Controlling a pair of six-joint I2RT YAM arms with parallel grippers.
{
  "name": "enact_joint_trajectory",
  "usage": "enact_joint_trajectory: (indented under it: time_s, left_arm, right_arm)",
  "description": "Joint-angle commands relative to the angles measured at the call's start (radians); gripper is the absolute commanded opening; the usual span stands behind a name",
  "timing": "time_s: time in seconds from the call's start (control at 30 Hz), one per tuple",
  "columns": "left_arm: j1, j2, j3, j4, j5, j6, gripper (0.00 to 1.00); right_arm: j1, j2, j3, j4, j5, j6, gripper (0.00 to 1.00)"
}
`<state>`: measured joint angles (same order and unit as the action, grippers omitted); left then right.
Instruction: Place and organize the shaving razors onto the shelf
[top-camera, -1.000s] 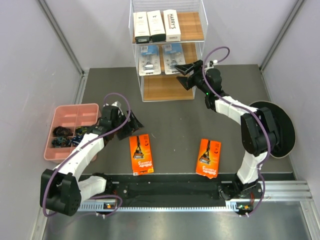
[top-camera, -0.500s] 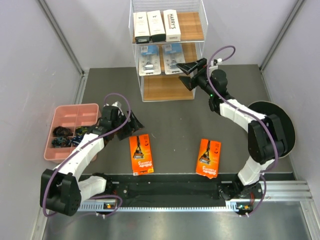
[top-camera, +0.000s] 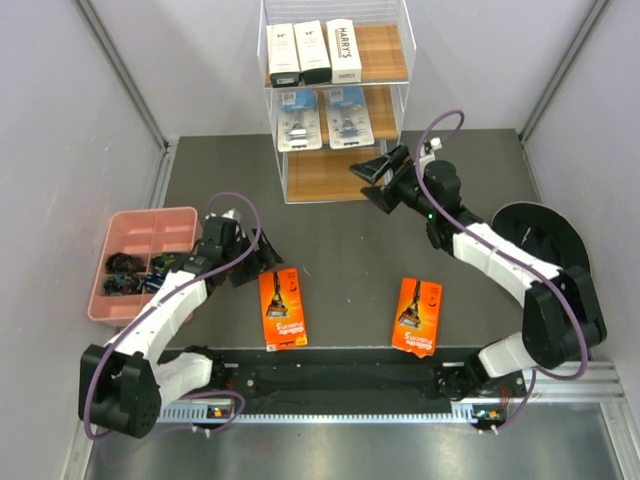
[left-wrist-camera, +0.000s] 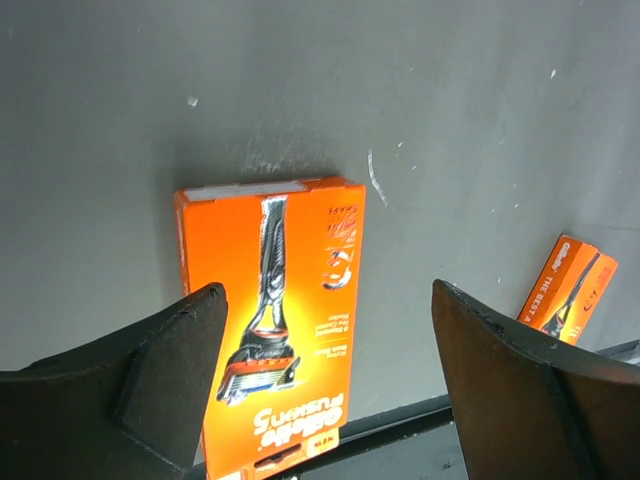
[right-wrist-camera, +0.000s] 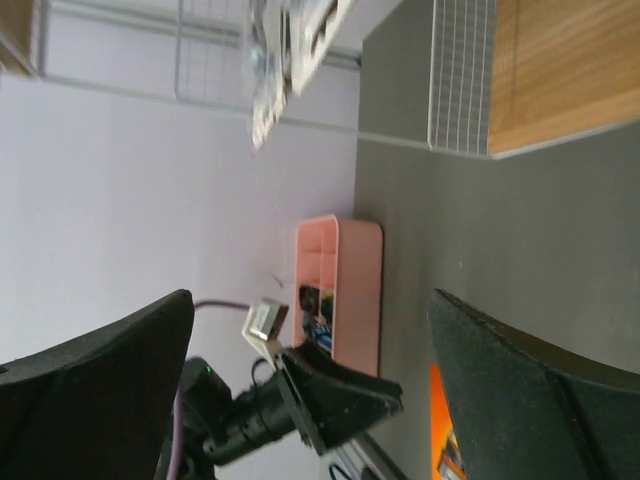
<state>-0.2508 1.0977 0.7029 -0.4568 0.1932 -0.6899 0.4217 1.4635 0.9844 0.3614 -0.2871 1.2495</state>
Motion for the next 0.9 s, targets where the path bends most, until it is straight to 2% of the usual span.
enact_joint_trajectory:
  time_s: [0.0,0.2,0.47,0.6,0.87]
  left_arm:
    - [0.002,-0.065,-0.062,-0.010,0.000,-0.032,0.87]
    - [0.002,-0.123,-0.151,-0.008,0.003,-0.099,0.87]
    - [0.002,-0.160,-0.213,-0.026,-0.001,-0.120,0.87]
    - [0.002,-0.162,-0.229,-0.019,0.005,-0.125,0.87]
    - [0.002,-0.136,-0.238,0.013,0.026,-0.128,0.87]
  right_arm:
    - [0.074,-0.084,-0.036,-0.143,-0.003,-0.137,0.99]
    - [0.204,-0.111,-0.160,-0.208,0.034,-0.176,0.98]
    - [0.385,-0.057,-0.315,-0.133,0.060,-0.124,0.95]
    - [0.422,-0.012,-0.326,-0.082,0.051,-0.096,0.93]
    - [0.456,0.151,-0.213,-0.068,-0.010,-0.093,0.86]
